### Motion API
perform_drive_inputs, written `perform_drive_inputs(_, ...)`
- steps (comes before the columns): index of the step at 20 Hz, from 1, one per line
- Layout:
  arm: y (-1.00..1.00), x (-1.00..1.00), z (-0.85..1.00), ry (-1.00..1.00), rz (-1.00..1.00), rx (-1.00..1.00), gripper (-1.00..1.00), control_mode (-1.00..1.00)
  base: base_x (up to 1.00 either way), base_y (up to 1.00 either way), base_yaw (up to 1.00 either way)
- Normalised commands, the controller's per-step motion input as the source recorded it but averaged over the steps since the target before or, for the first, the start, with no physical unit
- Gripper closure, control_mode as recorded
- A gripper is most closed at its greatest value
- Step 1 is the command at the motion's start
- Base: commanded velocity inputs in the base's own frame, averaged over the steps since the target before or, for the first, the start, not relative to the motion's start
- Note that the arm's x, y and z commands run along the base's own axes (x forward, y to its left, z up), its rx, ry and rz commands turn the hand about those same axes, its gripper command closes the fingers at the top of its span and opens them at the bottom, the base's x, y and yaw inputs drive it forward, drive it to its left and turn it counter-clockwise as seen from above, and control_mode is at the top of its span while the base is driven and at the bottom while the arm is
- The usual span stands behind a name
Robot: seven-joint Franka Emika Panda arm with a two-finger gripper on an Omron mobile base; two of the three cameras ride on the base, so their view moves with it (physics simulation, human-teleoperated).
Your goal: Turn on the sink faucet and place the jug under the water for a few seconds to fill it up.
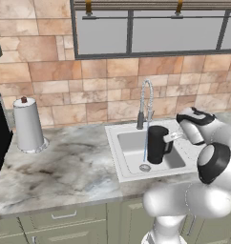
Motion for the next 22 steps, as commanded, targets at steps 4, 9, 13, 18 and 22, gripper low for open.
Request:
perform_drive_inputs(4,0.00,0.34,-0.21,0.05,0.00,0.00,1.00,-1.00,0.00,0.00,0.00)
perform_drive_inputs(9,0.00,0.34,-0.17,0.05,0.00,0.00,1.00,-1.00,0.00,0.00,0.00)
perform_drive_inputs(13,0.00,0.32,-0.11,0.03,0.00,0.00,1.00,-1.00,0.00,0.00,0.00)
perform_drive_inputs(18,0.00,0.27,-0.02,0.00,0.00,0.00,1.00,-1.00,0.00,0.00,0.00)
perform_drive_inputs(22,0.00,0.22,0.00,0.00,0.00,0.00,1.00,-1.00,0.00,0.00,0.00)
